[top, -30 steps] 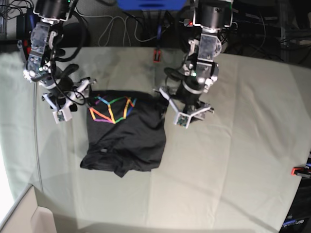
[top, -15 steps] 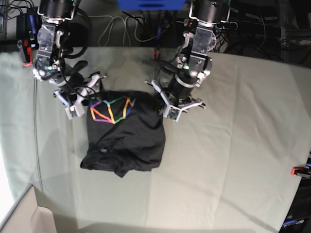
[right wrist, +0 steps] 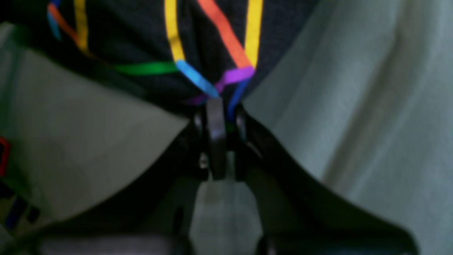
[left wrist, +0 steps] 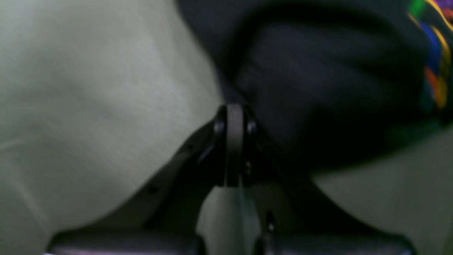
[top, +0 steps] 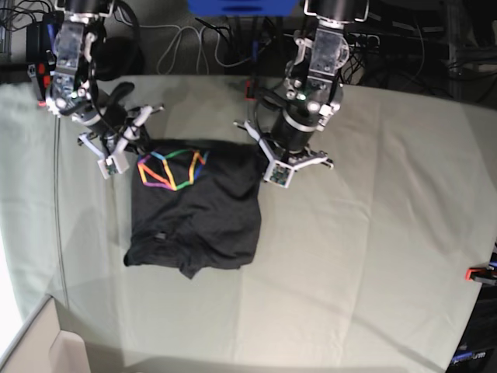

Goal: Layout the t-shirt on the table in an organized manner, then fold the t-shirt properly
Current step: 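Grasp the printed edge with both grippers and pull it to straighten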

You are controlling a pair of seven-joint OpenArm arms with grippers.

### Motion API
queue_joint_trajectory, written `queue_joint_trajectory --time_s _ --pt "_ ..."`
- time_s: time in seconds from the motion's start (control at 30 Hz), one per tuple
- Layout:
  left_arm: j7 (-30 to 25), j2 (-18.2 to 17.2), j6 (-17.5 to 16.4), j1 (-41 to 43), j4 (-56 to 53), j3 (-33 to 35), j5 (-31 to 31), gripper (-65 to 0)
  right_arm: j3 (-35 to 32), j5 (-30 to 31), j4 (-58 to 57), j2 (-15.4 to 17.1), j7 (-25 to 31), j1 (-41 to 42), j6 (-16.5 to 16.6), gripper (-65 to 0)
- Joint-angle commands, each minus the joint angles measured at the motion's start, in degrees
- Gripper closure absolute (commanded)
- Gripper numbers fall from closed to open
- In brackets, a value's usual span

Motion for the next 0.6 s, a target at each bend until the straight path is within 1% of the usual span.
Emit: queue_joint_trajectory --time_s 0.0,0.13,0.3,0.43,0.5,0.57 --pt "-1.4 0.4 -0.2 0.3 1.4 0.2 -0.4 -0.3 0.1 1.0 2.4 0.2 1.3 -0.2 0.3 0.0" --pt "-1.6 0.4 -0.5 2.3 3.6 0.3 -0.4 -0.1 -0.2 1.1 4.4 0.2 1.3 -2.0 0.3 0.0" --pt "-1.7 0.4 -0.4 4.9 7.3 0.4 -0.5 -0.1 0.0 1.0 4.1 0.3 1.3 -2.1 0.3 0.0" --pt "-1.6 0.4 -0.1 5.9 7.6 0.4 -0.5 -0.3 0.0 0.9 4.5 0.3 1.3 -2.1 0.3 0.0" --pt "-1.5 0.4 0.0 6.1 7.5 0.4 -0.5 -3.5 0.0 0.9 4.5 0.4 1.3 -2.1 0.3 0.0" --pt "-1.4 0.4 0.1 6.1 7.3 0.4 -0.5 -11.5 0.0 0.8 4.5 0.4 1.3 -2.1 0.3 0.0"
